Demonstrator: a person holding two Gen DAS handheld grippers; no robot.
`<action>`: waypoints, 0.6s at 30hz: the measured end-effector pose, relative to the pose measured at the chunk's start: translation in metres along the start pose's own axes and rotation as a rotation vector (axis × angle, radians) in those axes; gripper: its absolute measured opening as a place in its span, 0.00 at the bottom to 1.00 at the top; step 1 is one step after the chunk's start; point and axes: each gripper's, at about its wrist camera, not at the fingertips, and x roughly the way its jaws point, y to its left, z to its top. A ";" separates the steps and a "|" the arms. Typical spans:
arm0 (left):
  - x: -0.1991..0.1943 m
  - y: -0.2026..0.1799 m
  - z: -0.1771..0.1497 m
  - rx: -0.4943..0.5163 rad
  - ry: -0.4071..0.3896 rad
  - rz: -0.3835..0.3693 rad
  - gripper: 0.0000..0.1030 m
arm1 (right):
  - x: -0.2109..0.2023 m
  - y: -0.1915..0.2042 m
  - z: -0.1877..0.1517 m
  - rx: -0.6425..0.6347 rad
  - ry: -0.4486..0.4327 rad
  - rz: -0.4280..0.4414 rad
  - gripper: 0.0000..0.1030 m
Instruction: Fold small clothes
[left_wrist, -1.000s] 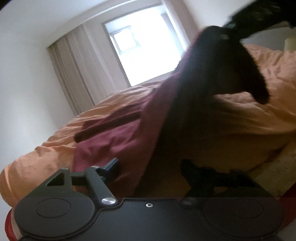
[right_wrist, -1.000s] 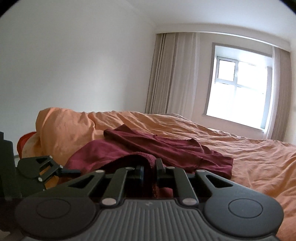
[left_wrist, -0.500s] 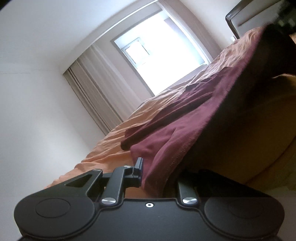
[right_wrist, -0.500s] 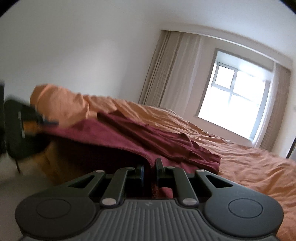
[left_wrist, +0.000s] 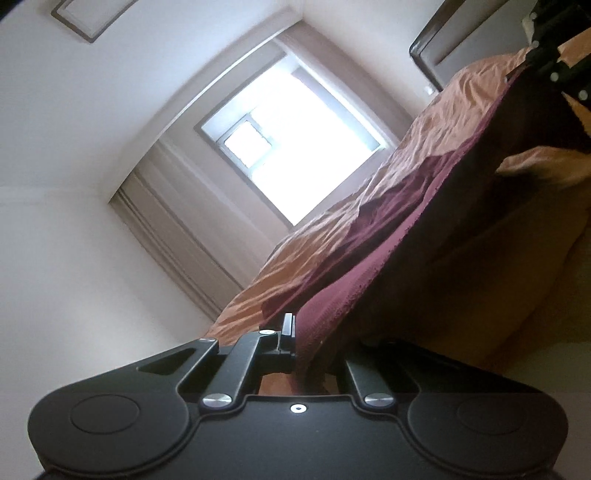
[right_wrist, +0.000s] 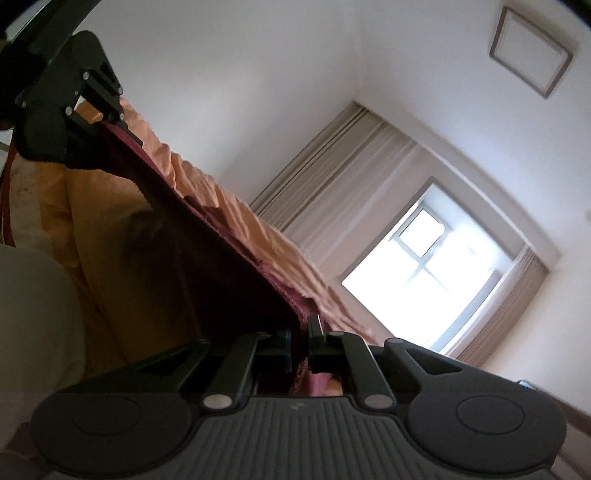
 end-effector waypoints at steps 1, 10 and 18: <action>-0.007 0.000 0.001 0.007 -0.010 -0.006 0.02 | -0.006 0.000 0.001 -0.003 -0.005 -0.004 0.08; -0.092 0.017 0.011 0.056 -0.060 -0.116 0.02 | -0.087 -0.010 0.017 0.025 -0.006 0.076 0.08; -0.143 0.040 0.013 -0.020 -0.017 -0.263 0.02 | -0.137 -0.017 0.024 0.120 -0.050 0.055 0.05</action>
